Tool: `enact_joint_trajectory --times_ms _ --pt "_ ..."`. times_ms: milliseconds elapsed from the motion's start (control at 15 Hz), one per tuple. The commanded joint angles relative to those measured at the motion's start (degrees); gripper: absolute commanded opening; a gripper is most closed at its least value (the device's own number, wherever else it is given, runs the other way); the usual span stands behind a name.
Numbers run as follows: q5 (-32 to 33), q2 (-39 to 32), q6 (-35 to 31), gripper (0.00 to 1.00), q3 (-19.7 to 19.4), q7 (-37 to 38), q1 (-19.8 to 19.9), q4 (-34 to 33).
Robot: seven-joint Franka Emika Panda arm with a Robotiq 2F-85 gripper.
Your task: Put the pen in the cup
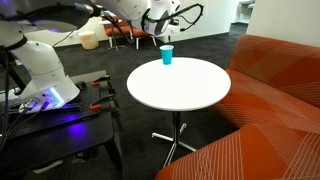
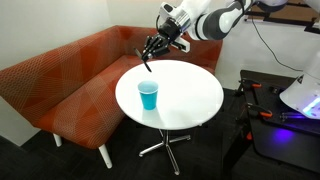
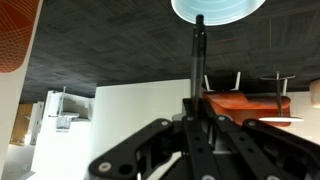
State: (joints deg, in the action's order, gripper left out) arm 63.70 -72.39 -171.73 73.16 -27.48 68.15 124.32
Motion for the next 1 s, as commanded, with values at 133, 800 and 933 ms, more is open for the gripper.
enact_joint_trajectory --times_ms 133,800,933 --pt "-3.78 -7.68 5.22 0.03 3.07 -9.91 1.41 -1.39" --pt "-3.62 -4.06 2.93 0.03 2.04 -9.46 1.67 -2.60" --pt "-2.92 -6.26 3.24 0.03 2.73 -13.30 2.65 -2.32"
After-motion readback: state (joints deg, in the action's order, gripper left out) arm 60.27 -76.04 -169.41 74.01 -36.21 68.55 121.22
